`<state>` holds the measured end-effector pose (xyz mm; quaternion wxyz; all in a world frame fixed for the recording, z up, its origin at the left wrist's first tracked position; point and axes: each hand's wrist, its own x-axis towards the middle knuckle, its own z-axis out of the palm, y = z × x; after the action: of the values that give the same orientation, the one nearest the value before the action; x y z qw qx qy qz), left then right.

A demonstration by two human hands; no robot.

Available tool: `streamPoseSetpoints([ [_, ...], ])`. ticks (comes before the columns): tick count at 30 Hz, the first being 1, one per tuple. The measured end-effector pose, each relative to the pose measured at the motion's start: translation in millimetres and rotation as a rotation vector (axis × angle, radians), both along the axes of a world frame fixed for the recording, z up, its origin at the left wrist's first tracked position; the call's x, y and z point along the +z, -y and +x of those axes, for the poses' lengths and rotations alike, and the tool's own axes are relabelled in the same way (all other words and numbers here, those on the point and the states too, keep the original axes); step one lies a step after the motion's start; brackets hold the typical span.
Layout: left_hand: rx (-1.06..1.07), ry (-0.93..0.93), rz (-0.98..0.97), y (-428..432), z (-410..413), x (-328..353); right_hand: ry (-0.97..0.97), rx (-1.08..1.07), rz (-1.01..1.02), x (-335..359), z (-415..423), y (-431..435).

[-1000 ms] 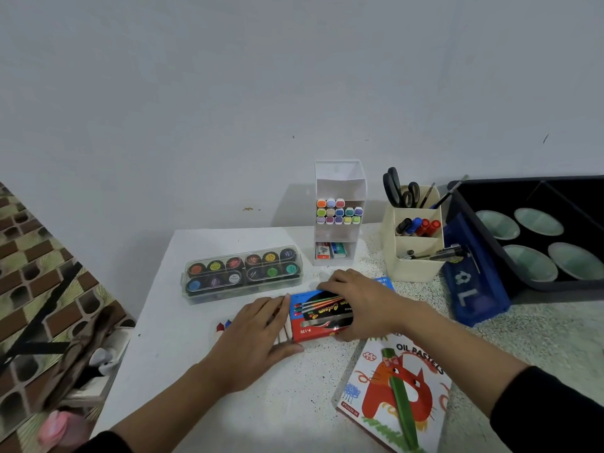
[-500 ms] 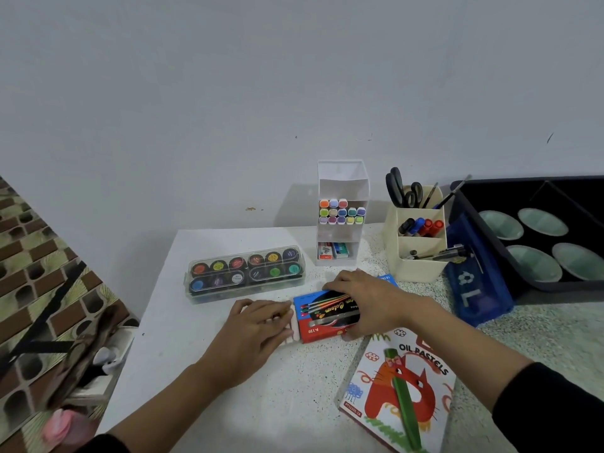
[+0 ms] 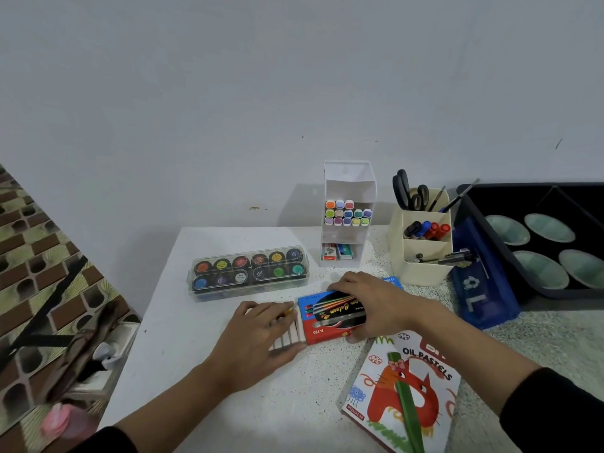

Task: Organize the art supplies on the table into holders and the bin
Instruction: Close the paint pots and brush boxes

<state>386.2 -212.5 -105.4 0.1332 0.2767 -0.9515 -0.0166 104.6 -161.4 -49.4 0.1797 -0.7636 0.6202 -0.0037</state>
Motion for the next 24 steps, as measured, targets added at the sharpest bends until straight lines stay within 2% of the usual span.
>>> streamPoseSetpoints([
  [11,0.000,0.031,0.014,4,-4,-2,-0.002,0.023,-0.039,-1,1,-1],
  [17,-0.005,-0.027,0.247,12,3,6,0.004,0.013,-0.049,-4,3,-2],
  [24,0.058,-0.047,0.145,16,30,2,0.041,-0.005,-0.057,-4,2,-4],
])
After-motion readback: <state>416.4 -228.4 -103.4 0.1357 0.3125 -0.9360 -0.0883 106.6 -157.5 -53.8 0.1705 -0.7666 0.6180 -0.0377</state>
